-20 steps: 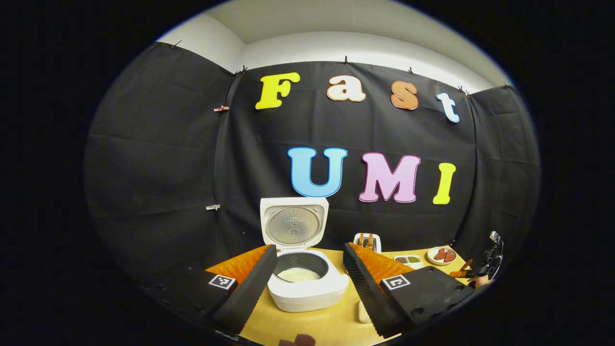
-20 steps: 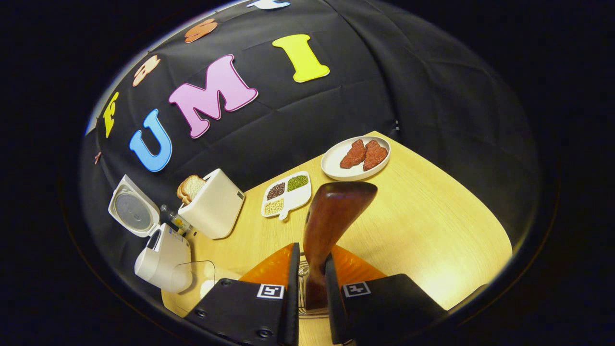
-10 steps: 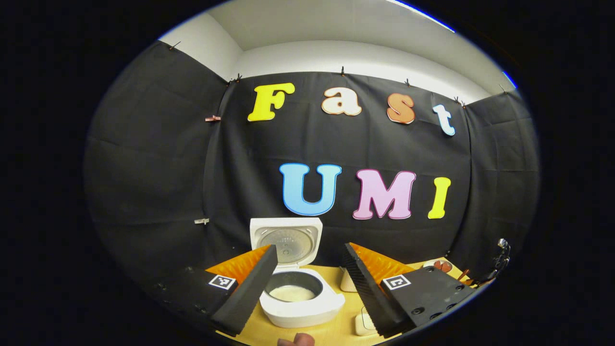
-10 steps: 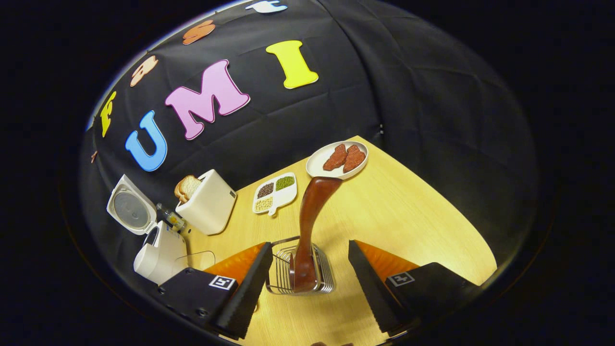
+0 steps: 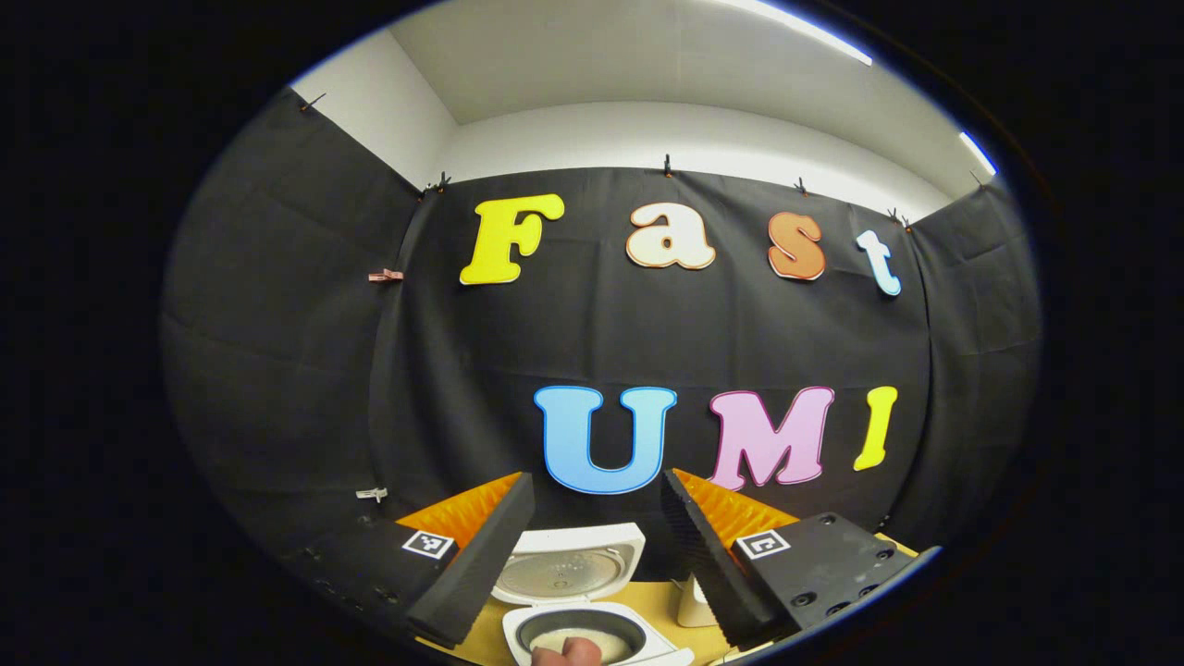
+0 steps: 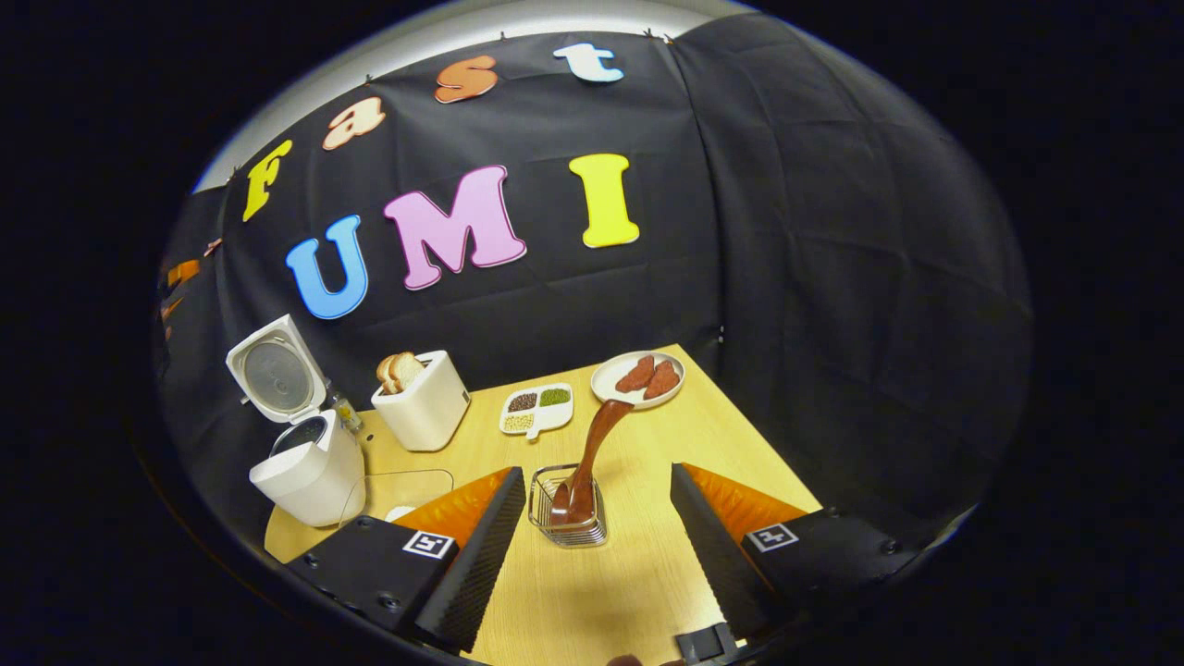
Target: Close the left gripper, press the button to open the rice cooker; take a wooden spoon from the chopstick holder with the right hand, scoop a spoonful of rice and pour it into the rice cooker, then put the wooden spoon back into the chopstick holder.
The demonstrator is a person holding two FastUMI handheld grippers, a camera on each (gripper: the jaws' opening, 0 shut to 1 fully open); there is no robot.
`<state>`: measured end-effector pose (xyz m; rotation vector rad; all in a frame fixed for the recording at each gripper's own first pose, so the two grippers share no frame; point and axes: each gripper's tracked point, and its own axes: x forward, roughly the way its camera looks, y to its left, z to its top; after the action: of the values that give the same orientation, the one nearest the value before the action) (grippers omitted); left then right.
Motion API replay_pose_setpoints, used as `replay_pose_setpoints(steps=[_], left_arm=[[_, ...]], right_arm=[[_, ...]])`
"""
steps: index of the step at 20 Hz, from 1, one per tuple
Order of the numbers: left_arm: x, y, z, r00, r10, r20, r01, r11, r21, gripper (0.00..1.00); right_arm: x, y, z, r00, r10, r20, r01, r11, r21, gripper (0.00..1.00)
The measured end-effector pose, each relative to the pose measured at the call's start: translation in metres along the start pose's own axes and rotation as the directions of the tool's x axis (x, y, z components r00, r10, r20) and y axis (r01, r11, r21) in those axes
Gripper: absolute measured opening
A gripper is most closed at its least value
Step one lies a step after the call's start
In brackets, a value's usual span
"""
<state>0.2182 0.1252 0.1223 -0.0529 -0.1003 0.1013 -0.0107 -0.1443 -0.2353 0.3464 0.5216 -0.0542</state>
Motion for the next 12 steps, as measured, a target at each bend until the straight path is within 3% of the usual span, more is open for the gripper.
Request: replay_pose_setpoints(steps=[2, 8, 10, 11, 12], left_arm=[[0.031, 0.009, 0.002, 1.000, 0.030, 0.004, -0.030, 0.999, 0.025, 0.95], [0.111, -0.006, -0.021, 0.999, -0.035, -0.024, 0.038, 0.986, 0.162, 0.94], [0.126, -0.011, -0.041, 0.997, -0.053, -0.053, 0.060, 0.989, 0.136, 0.98], [0.138, -0.010, -0.054, 0.996, -0.051, -0.066, 0.058, 0.993, 0.105, 0.94], [0.148, -0.006, -0.069, 0.995, -0.043, -0.091, 0.050, 0.995, 0.084, 0.95]], right_arm=[[-0.020, 0.006, 0.012, 1.000, -0.004, 0.031, 0.004, 1.000, -0.019, 0.98], [-0.060, 0.017, 0.026, 0.996, -0.041, 0.082, 0.041, 0.999, -0.002, 0.98], [-0.070, 0.019, 0.025, 0.995, -0.056, 0.083, 0.056, 0.998, 0.010, 0.98], [-0.073, 0.022, 0.025, 0.995, -0.060, 0.083, 0.060, 0.998, 0.014, 0.98], [-0.077, 0.024, 0.024, 0.995, -0.060, 0.081, 0.059, 0.998, 0.014, 0.98]])
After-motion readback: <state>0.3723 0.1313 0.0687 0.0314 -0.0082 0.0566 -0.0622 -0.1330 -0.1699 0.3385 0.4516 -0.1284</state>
